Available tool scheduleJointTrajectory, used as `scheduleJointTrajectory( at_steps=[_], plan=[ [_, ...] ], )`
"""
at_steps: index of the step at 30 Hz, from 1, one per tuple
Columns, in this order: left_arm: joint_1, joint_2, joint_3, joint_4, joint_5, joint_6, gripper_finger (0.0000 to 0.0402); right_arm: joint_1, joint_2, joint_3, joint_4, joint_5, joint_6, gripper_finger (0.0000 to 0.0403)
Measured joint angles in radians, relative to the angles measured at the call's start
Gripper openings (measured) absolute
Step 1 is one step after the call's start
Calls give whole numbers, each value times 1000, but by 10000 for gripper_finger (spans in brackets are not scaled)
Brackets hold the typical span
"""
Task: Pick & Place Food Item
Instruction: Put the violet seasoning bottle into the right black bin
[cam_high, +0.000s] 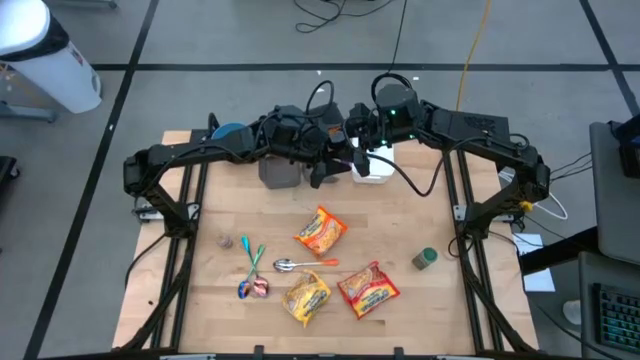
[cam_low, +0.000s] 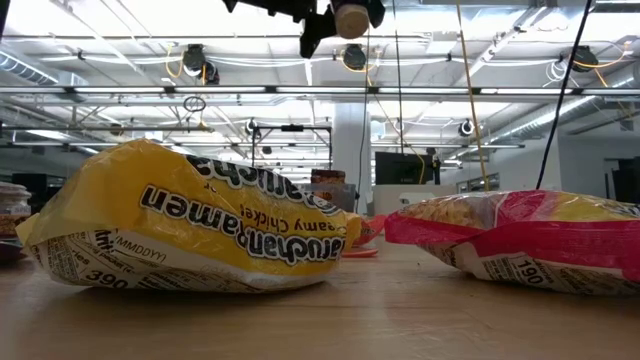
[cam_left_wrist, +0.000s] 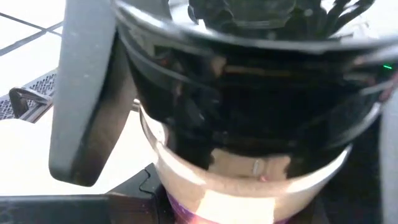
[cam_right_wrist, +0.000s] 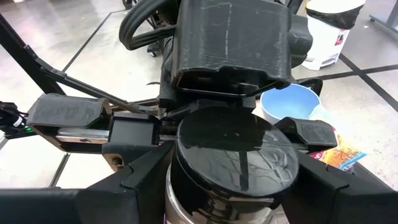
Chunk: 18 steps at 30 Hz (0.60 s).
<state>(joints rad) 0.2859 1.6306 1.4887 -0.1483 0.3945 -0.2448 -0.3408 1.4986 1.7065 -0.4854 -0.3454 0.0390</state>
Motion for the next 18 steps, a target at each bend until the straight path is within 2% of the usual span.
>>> scheduleJointTrajectory(
  at_steps=[18],
  plan=[
    [2,-3,0,1,-2,15,186,-15,-11,0,0,-21,28,243]
  ],
)
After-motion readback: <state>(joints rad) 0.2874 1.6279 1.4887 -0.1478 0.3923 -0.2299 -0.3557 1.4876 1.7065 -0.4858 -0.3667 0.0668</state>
